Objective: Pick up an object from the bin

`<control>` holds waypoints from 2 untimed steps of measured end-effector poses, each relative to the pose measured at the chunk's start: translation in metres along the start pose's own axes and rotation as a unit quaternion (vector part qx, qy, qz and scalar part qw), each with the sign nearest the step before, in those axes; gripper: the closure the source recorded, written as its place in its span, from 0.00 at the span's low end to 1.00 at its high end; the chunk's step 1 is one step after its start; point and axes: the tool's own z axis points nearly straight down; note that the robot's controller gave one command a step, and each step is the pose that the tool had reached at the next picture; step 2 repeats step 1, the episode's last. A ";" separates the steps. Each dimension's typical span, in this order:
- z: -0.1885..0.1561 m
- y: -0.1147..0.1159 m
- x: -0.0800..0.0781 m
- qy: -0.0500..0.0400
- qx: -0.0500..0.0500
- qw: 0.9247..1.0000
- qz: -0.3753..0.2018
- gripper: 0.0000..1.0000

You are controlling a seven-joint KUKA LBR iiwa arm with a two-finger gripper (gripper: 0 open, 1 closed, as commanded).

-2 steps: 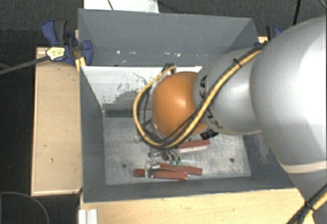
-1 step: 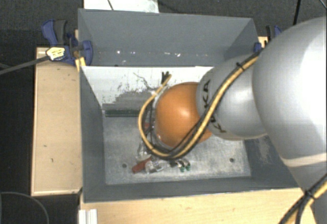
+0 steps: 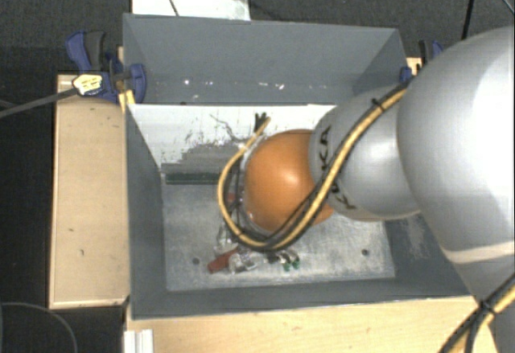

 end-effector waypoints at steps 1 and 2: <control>-0.165 -0.025 -0.022 0.002 0.001 0.998 -0.069 1.00; -0.165 -0.025 -0.022 0.002 0.001 0.998 -0.069 1.00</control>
Offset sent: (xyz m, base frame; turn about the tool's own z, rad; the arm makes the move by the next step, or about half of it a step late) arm 0.0000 0.0000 0.0000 0.0000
